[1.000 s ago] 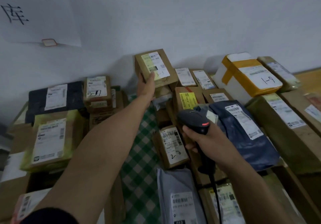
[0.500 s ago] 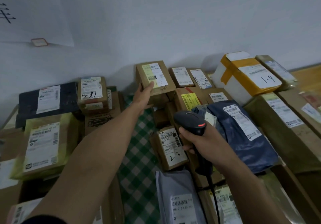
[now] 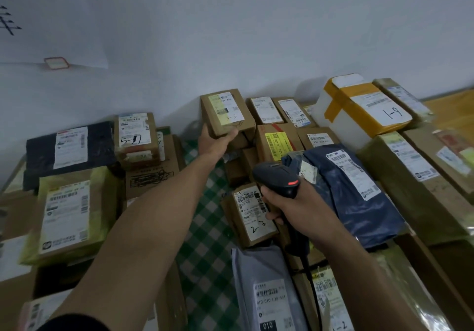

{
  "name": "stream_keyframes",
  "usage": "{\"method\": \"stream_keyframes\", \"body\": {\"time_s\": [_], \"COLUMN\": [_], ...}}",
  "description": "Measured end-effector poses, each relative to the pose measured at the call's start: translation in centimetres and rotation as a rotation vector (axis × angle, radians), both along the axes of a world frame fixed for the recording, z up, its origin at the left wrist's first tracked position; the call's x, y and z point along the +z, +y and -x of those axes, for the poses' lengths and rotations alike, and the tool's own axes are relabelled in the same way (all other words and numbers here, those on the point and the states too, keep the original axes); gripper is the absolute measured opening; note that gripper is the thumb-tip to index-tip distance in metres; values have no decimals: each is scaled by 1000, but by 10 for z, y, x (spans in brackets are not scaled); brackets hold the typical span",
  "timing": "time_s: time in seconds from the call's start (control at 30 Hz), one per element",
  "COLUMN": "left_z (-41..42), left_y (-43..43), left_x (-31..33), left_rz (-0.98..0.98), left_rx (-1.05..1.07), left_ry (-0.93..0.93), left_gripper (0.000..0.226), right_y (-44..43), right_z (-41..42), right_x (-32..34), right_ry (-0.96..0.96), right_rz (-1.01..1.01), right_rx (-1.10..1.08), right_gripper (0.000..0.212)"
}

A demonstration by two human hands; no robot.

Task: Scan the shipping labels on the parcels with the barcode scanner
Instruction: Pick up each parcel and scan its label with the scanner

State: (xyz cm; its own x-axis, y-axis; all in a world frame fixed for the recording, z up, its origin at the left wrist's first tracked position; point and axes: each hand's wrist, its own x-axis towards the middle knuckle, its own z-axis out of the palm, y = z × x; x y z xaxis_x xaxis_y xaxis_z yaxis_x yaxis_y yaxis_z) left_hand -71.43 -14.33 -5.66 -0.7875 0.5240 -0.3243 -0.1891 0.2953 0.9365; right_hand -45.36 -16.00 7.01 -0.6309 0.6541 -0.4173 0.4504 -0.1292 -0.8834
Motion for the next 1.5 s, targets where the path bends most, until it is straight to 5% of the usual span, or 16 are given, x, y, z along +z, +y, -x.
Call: {"method": "stream_keyframes", "body": {"time_s": [0.13, 0.4, 0.63, 0.97, 1.1, 1.23, 1.5], "left_z": [-15, -100, -154, -187, -200, -219, -241], "left_y": [-23, -139, -279, -348, -343, -346, -371], "left_x": [16, 77, 76, 37, 26, 17, 11], "left_rz": [93, 240, 611, 741, 604, 384, 124], "left_rx": [-24, -289, -129, -95, -30, 129, 290], "left_ry": [103, 503, 632, 434, 261, 4, -95], "left_gripper": [95, 51, 43, 114, 140, 123, 95], "right_y": [-10, -50, -105, -167, -175, -177, -199], "right_z": [-5, -27, -32, -44, -56, -70, -76], "right_x": [10, 38, 30, 23, 20, 10, -30], "right_ry": [7, 103, 40, 0, 7, 10, -41], "right_rz": [-17, -3, -12, -27, -27, -34, -10], "right_rx": [12, 75, 228, 319, 302, 299, 213], "right_gripper": [26, 20, 41, 42, 35, 23, 39]}}
